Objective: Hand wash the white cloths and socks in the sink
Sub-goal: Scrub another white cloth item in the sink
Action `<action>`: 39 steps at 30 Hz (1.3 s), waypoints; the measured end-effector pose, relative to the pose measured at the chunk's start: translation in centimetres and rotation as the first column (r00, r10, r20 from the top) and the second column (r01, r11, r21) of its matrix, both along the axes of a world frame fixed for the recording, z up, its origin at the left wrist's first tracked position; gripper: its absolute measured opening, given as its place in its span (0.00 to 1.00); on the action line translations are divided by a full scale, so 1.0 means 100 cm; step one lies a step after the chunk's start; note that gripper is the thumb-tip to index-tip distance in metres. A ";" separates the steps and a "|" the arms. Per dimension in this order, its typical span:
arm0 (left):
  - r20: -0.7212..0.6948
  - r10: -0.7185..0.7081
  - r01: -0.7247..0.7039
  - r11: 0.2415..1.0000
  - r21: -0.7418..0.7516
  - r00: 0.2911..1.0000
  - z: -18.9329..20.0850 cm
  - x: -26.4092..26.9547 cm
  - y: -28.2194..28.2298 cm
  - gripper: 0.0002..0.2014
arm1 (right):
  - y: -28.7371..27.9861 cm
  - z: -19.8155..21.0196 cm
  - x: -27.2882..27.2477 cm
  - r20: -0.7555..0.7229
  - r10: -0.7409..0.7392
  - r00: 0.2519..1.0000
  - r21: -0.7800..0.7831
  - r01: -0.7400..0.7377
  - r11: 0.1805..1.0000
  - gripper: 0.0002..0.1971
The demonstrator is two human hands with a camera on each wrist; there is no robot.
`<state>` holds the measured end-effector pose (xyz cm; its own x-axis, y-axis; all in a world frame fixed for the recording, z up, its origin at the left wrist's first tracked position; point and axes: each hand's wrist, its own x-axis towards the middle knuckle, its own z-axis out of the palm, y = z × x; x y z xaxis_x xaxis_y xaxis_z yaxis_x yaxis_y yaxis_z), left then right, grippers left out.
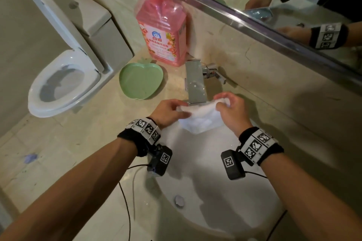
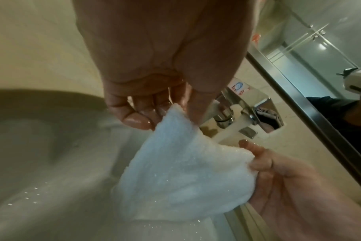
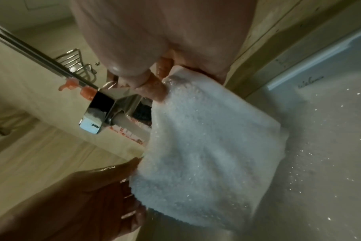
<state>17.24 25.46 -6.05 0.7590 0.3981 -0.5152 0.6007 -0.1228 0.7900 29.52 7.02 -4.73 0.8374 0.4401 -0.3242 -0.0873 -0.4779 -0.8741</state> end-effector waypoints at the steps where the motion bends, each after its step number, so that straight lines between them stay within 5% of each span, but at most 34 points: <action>1: -0.016 -0.026 0.027 0.999 0.025 1.000 -0.001 0.006 -0.006 0.13 | -0.003 -0.001 0.003 -0.010 -0.041 0.999 -0.006 0.041 0.999 0.15; 4: -0.075 -0.130 0.145 0.958 0.246 0.989 -0.001 0.023 -0.019 0.21 | -0.012 -0.004 0.009 -0.041 -0.114 0.993 -0.030 0.113 0.993 0.16; 8: -0.066 -0.237 0.239 0.846 0.477 0.969 0.006 0.034 -0.019 0.16 | -0.023 -0.009 0.012 -0.036 -0.079 0.996 -0.057 0.077 0.995 0.17; 14: 0.009 -0.208 0.202 0.957 0.207 0.978 0.013 0.016 0.010 0.04 | -0.019 -0.006 0.009 -0.121 0.136 0.983 -0.062 -0.144 0.988 0.27; 16: 0.065 -0.168 0.160 0.980 0.117 0.984 0.017 0.006 0.017 0.04 | -0.011 -0.003 0.005 -0.097 0.220 0.971 -0.115 -0.231 0.966 0.32; 19: 0.062 -0.129 0.127 0.991 0.040 0.990 0.025 -0.005 0.026 0.10 | 0.001 -0.001 -0.003 -0.014 0.303 0.953 -0.185 -0.300 0.936 0.27; 23: -0.089 -0.236 0.251 0.922 0.296 0.968 0.032 -0.024 0.036 0.20 | 0.017 0.002 -0.013 0.029 0.371 0.928 -0.248 -0.353 0.902 0.21; 26: -0.160 -0.259 0.304 0.812 0.499 0.953 0.032 -0.035 0.037 0.16 | 0.029 0.003 -0.020 0.079 0.436 0.897 -0.312 -0.393 0.865 0.06; 29: -0.176 -0.254 0.309 0.807 0.504 0.951 0.032 -0.042 0.040 0.14 | 0.032 0.004 -0.023 0.094 0.477 0.874 -0.353 -0.419 0.837 0.22; 33: -0.156 -0.216 0.264 0.845 0.465 0.964 0.034 -0.051 0.050 0.20 | 0.031 0.006 -0.023 0.158 0.553 0.818 -0.284 -0.499 0.819 0.13; 36: -0.169 -0.216 0.272 0.824 0.497 0.962 0.032 -0.052 0.050 0.20 | 0.026 0.005 -0.020 0.020 0.443 0.896 -0.184 -0.432 0.883 0.15; 39: -0.126 -0.236 0.268 0.835 0.481 0.964 0.031 -0.048 0.043 0.17 | 0.021 0.005 -0.020 0.018 0.370 0.929 -0.137 -0.364 0.921 0.07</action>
